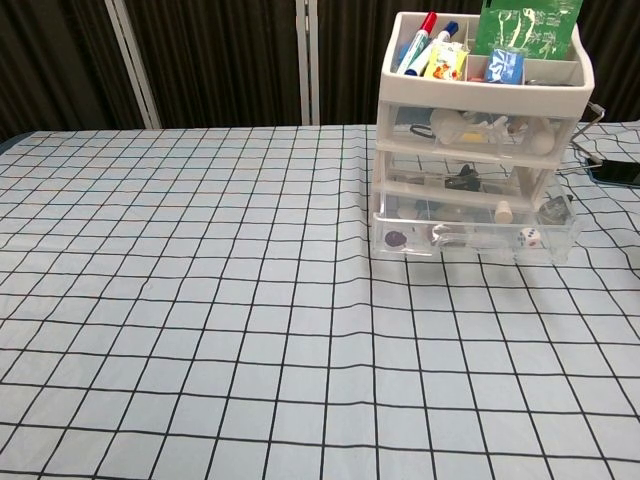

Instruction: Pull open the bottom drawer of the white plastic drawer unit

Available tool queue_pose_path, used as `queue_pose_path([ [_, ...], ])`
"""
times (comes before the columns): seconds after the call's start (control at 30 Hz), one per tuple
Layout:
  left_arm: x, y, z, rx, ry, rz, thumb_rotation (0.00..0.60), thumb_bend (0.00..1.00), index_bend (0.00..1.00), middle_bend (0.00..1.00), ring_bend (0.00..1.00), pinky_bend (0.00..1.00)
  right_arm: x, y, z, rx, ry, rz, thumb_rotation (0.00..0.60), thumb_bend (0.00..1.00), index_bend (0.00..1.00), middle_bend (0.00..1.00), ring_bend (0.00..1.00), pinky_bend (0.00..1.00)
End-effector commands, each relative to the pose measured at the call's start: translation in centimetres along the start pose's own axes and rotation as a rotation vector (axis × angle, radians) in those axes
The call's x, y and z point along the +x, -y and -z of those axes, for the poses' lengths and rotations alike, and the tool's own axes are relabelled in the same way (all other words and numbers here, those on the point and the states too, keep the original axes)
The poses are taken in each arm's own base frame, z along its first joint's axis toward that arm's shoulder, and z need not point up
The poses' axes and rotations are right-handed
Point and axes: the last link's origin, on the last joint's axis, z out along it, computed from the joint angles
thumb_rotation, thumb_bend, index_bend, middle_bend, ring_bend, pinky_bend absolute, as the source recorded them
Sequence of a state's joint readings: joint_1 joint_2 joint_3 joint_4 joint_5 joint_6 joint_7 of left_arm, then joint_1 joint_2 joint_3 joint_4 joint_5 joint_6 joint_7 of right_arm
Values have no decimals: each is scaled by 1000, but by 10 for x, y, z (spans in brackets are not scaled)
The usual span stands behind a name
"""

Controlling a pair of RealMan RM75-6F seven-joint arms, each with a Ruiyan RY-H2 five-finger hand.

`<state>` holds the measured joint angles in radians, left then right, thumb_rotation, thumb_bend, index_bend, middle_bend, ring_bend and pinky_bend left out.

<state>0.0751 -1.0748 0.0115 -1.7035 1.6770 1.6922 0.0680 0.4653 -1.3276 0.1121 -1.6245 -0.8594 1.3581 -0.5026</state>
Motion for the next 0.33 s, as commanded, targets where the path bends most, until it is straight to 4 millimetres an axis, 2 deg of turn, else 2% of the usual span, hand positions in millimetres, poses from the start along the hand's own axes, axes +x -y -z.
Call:
queue_pose_path([
  [0.03, -5, 1, -4, 5, 13, -16, 600, 18, 0, 0, 0, 0, 12, -19, 24, 103, -126, -122, 600, 176, 109, 39, 60, 155],
  [0.1, -8, 2, -6, 8, 19, -23, 600, 13, 0, 0, 0, 0, 13, -28, 31, 151, -162, -156, 600, 89, 88, 0, 0, 61],
  [0.17, -11, 3, -8, 7, 17, -19, 600, 7, 0, 0, 0, 0, 14, -39, 37, 186, -188, -165, 600, 42, 67, 0, 0, 16],
  [0.33, -18, 12, -11, 25, 17, -38, 600, 0, 0, 0, 0, 0, 15, -63, 49, 212, -215, -155, 600, 17, 2, 0, 0, 0],
])
